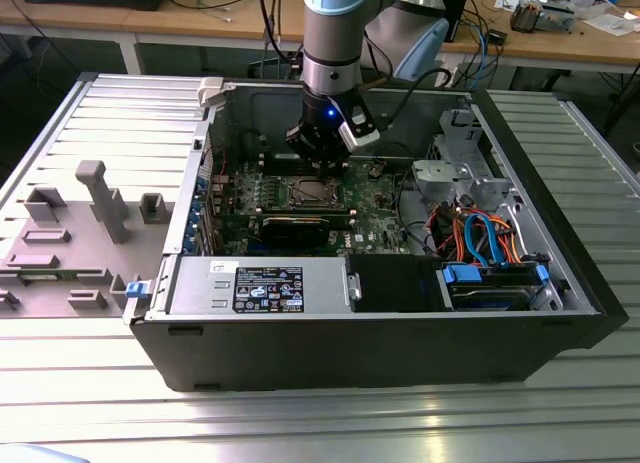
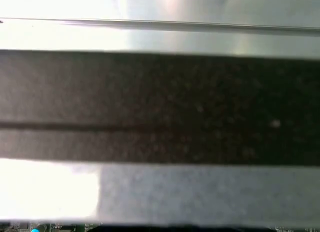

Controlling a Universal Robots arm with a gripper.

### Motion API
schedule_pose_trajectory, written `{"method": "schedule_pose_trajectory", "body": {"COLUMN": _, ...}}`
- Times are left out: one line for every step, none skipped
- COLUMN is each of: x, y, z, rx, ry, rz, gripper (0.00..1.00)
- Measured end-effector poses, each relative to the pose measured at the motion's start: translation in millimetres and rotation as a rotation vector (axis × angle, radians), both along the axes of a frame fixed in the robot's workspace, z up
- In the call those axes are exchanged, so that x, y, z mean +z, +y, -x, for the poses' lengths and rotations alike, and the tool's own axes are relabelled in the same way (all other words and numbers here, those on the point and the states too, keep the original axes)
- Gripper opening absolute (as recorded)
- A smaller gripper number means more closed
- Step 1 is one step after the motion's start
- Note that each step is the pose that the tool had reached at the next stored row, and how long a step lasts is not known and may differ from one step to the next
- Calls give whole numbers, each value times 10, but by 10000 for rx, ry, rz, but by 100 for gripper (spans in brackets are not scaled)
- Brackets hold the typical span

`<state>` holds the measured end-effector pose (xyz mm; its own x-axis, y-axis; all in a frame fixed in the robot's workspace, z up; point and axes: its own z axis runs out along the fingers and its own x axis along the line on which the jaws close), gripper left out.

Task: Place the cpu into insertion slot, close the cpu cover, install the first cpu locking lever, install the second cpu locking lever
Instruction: 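Install the second cpu locking lever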

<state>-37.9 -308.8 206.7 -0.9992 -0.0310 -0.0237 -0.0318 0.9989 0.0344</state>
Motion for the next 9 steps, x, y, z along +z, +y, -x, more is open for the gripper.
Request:
{"method": "schedule_pose_trajectory", "body": {"x": 0, "y": 0, "z": 0, "rx": 0, "ry": 0, "rz": 0, "gripper": 11}}
{"method": "schedule_pose_trajectory", "body": {"x": 0, "y": -1, "z": 0, "rx": 0, "ry": 1, "rz": 0, "gripper": 11}}
{"method": "schedule_pose_trajectory", "body": {"x": 0, "y": -22, "z": 0, "rx": 1, "ry": 0, "rz": 0, "gripper": 11}}
{"method": "schedule_pose_trajectory", "body": {"x": 0, "y": -22, "z": 0, "rx": -1, "ry": 1, "rz": 0, "gripper": 11}}
{"method": "schedule_pose_trajectory", "body": {"x": 0, "y": -23, "z": 0, "rx": -2, "ry": 0, "rz": 0, "gripper": 11}}
{"method": "schedule_pose_trajectory", "body": {"x": 0, "y": -23, "z": 0, "rx": -1, "ry": 1, "rz": 0, "gripper": 11}}
{"method": "schedule_pose_trajectory", "body": {"x": 0, "y": -24, "z": 0, "rx": 0, "ry": 0, "rz": 0, "gripper": 11}}
{"method": "schedule_pose_trajectory", "body": {"x": 0, "y": -24, "z": 0, "rx": 0, "ry": 0, "rz": 0, "gripper": 11}}
{"method": "schedule_pose_trajectory", "body": {"x": 2, "y": -24, "z": 0, "rx": 1, "ry": 1, "rz": 1, "gripper": 11}}
